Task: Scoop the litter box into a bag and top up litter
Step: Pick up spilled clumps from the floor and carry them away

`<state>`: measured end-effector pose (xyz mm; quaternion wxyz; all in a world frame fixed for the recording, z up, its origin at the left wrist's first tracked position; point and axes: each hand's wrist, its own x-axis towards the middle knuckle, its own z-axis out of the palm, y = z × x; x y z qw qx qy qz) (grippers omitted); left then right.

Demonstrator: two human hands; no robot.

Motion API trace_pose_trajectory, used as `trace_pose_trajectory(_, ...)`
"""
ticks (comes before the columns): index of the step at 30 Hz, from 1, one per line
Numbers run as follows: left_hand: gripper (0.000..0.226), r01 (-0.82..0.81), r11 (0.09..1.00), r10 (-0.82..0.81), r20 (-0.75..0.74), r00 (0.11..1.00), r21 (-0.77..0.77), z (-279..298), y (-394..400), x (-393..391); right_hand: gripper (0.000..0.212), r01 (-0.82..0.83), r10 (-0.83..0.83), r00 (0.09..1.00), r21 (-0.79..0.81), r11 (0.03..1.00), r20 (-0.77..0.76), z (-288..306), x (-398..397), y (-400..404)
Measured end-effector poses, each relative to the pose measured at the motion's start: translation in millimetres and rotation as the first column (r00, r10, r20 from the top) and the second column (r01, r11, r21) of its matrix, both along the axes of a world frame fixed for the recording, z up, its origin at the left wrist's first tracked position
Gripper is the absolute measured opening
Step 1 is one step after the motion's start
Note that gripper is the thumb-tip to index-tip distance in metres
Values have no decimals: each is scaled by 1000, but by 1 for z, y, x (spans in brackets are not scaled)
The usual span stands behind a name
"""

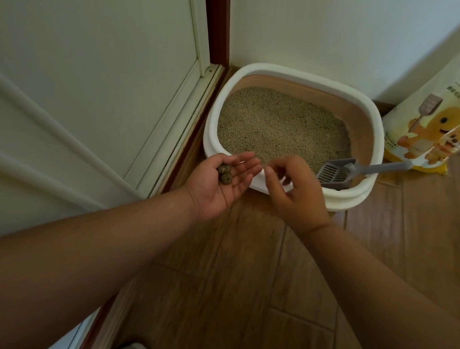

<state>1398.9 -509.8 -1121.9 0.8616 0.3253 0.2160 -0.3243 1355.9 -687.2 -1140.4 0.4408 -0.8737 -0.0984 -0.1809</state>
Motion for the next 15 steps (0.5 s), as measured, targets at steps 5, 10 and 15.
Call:
trace_pose_trajectory(5, 34, 4, 1000, -4, -13, 1000, 24, 0, 0, 0, 19, 10, -74, 950, -207, 978, -302, -55, -43, -31)
trace_pose_trajectory(10, 38, 32, 999, -32, -24, 999, 1, 0, -4, -1, 56, -86, -345, 760, -612, 786, -550, -97, -58, -54)
trace_pose_trajectory(15, 37, 69, 998, -69, -4, 998, -13, 3, -8, -3, 78, -134, -382, 540, -525, 840, -750, -108, -48, -66)
